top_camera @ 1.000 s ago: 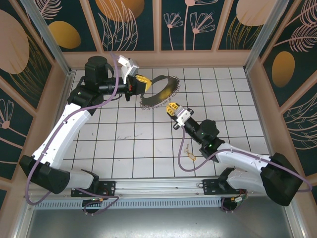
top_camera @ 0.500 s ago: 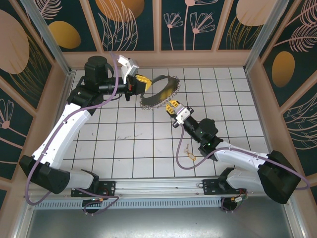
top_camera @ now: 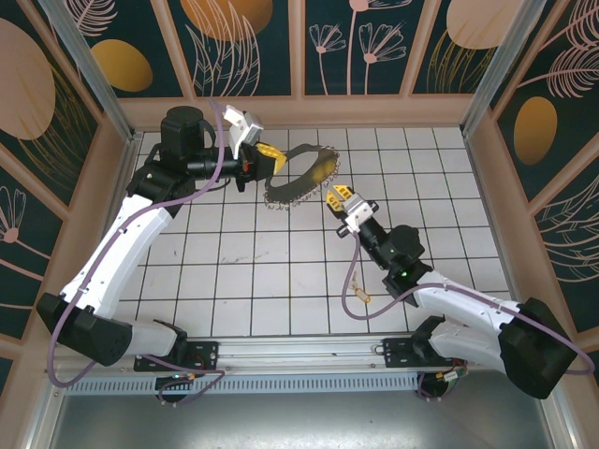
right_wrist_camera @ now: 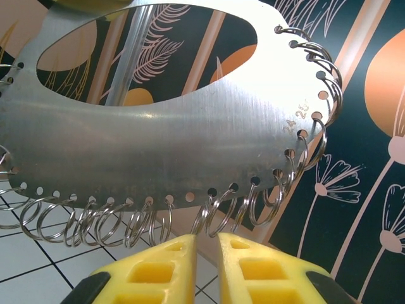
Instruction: Put the keys on the keyring
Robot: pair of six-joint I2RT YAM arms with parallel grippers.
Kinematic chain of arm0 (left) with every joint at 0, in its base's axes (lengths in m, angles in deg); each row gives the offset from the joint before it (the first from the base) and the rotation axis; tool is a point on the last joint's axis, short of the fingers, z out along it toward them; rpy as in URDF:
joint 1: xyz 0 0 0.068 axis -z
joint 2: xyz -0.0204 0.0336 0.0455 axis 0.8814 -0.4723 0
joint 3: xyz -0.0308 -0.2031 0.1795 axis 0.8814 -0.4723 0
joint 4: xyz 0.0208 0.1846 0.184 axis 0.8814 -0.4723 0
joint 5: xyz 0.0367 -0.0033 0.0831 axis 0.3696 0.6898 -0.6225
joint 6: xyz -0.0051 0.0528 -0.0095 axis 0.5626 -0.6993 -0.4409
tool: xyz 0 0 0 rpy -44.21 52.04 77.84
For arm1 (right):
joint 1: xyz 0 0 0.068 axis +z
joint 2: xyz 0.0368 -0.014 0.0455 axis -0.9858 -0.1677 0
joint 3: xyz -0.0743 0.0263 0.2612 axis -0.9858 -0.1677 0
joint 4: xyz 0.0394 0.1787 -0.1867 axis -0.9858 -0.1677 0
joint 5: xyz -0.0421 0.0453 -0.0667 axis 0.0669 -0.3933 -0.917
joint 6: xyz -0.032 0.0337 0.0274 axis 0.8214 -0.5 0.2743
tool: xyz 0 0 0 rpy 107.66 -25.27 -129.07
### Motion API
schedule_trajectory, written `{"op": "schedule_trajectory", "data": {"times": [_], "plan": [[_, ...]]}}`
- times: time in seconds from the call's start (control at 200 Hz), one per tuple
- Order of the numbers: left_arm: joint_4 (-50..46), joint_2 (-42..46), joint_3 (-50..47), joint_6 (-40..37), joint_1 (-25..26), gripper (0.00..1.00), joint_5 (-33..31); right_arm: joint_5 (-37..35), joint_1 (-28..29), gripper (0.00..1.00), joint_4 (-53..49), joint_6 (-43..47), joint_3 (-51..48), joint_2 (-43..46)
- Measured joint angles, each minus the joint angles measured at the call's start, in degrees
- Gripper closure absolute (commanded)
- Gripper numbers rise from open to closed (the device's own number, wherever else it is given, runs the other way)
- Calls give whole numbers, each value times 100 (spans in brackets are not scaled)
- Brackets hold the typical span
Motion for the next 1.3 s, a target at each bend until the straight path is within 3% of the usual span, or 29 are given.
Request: {"op": "schedule_trajectory", "data": {"times": [0.631, 1.301], "plan": [[-7, 0, 4, 0, 0, 100, 0, 337, -9, 81, 87, -39, 149, -527], [-20, 0, 4, 2, 0, 100, 0, 472, -39, 86, 177, -149, 269, -704]]}}
